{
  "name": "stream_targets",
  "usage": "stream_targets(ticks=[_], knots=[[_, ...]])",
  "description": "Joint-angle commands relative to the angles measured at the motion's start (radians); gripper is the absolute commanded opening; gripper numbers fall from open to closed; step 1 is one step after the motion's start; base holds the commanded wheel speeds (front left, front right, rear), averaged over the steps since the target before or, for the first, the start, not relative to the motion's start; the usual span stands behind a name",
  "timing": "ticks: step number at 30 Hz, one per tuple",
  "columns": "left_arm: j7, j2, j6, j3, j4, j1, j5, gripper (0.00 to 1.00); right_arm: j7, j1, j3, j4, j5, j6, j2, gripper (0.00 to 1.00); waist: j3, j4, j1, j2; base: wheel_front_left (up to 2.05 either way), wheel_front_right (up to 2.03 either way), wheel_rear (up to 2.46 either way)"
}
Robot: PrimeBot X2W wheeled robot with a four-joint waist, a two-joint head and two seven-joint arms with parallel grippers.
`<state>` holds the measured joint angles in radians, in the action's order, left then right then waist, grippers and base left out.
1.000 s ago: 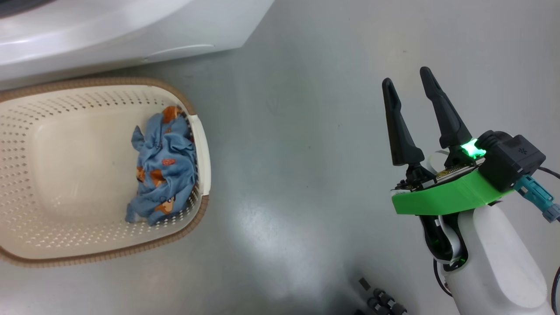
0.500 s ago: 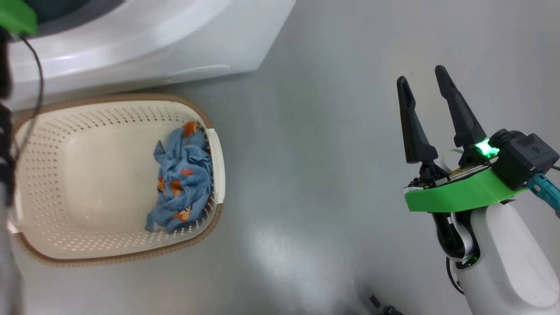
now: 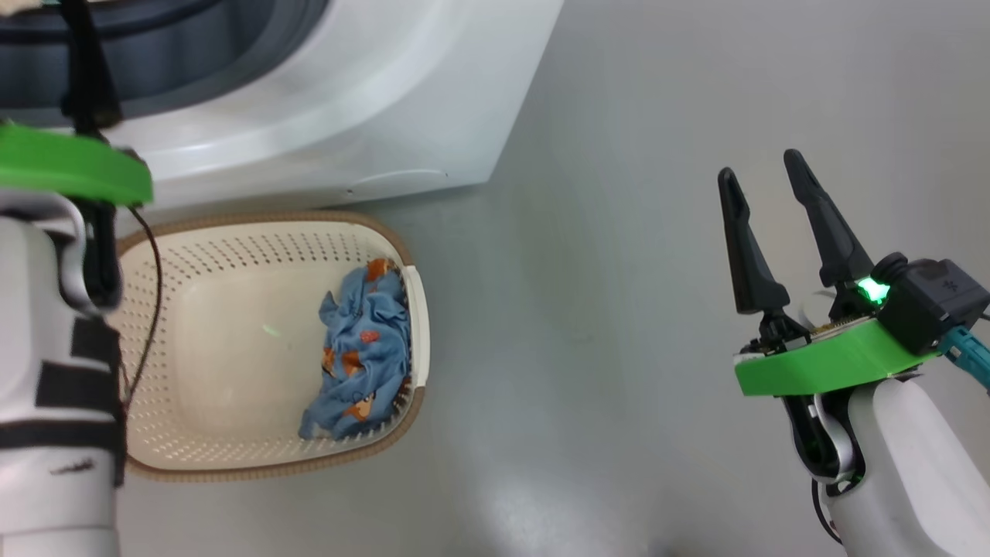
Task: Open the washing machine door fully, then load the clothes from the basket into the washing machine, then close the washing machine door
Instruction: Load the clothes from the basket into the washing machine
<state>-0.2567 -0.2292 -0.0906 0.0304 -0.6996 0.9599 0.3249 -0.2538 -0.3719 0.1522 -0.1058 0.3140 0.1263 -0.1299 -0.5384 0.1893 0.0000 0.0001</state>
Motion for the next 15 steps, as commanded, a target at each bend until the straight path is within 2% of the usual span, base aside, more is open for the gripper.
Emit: stream_targets(ticks=[1,15], knots=[[-0.005,-0.032,-0.006,-0.025,0.040,-0.033,-0.017,1.00,-0.008,0.040,0.008,0.018,-0.008,0.004,-0.010,1.00,0.041,-0.019,0.0000,-0.0001,0.00,0.00,0.00],[-0.005,0.050,-0.030,-0.136,0.211,-0.332,-0.104,1.00,-0.008,0.135,-0.009,-0.002,-0.002,0.004,-0.053,1.00,0.204,-0.050,0.0000,-0.0001,0.00,0.00,0.00]])
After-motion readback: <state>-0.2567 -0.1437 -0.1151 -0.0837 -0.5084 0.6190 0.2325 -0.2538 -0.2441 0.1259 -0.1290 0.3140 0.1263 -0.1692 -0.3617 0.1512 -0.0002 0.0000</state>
